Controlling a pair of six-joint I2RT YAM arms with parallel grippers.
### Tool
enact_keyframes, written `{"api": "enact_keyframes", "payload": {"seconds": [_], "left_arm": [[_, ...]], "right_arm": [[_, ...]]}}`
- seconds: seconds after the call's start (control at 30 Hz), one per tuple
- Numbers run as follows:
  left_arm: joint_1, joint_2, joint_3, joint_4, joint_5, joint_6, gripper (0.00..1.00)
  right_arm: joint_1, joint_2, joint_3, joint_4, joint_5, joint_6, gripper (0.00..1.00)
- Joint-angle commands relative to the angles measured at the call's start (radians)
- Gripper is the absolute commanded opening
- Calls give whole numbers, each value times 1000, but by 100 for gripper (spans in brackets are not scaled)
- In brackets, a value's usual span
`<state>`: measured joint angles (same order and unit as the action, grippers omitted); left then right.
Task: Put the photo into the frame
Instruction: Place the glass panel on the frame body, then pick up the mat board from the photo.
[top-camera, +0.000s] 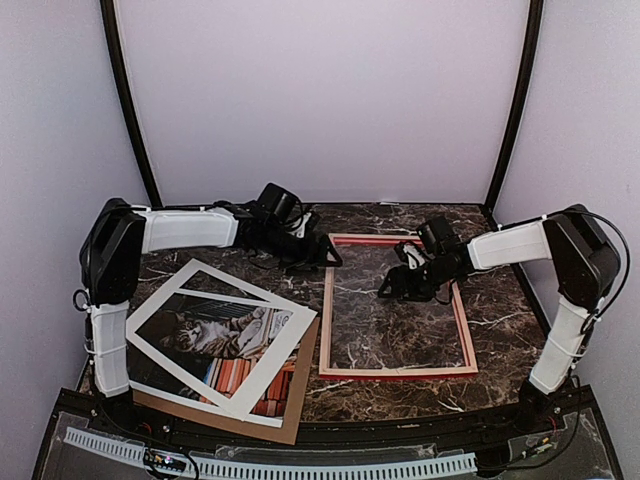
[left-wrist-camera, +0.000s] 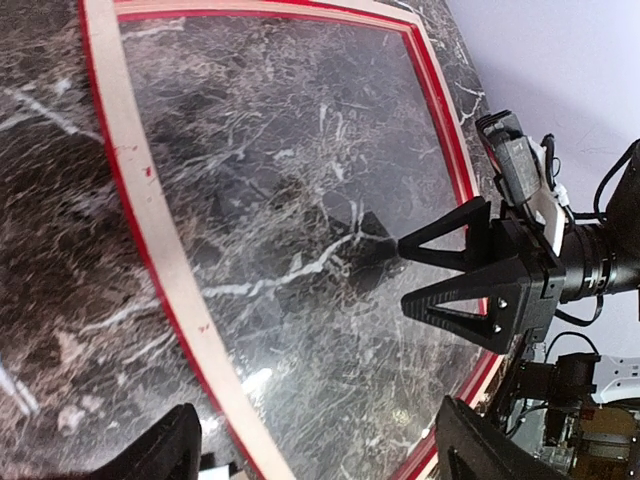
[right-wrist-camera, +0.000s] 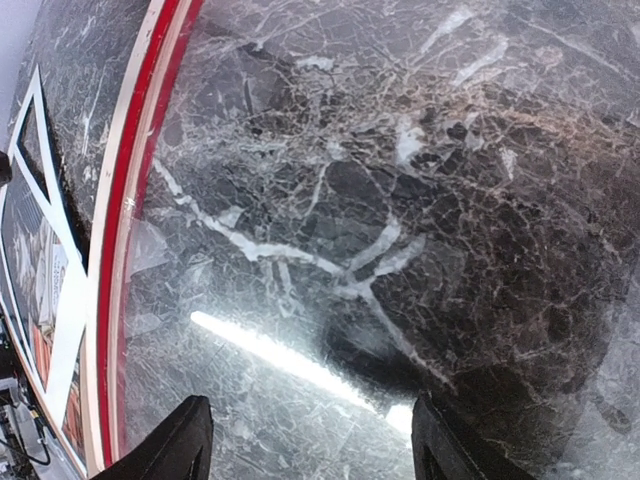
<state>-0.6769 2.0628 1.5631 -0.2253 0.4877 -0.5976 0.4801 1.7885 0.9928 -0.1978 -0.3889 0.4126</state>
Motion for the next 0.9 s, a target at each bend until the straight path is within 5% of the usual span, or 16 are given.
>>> {"api": "enact_keyframes", "payload": {"seconds": [0.0, 0.37, 0.87], "left_arm": [[5, -151, -89, -67, -157, 95, 84], [77, -586, -529, -172, -465, 133, 97], [216, -948, -913, -223, -417, -19, 98]], "right_arm": [[15, -40, 31, -41, 37, -39, 70], [179, 17, 270, -114, 53, -77, 78], [362, 412, 775, -251, 9, -129, 76]]}}
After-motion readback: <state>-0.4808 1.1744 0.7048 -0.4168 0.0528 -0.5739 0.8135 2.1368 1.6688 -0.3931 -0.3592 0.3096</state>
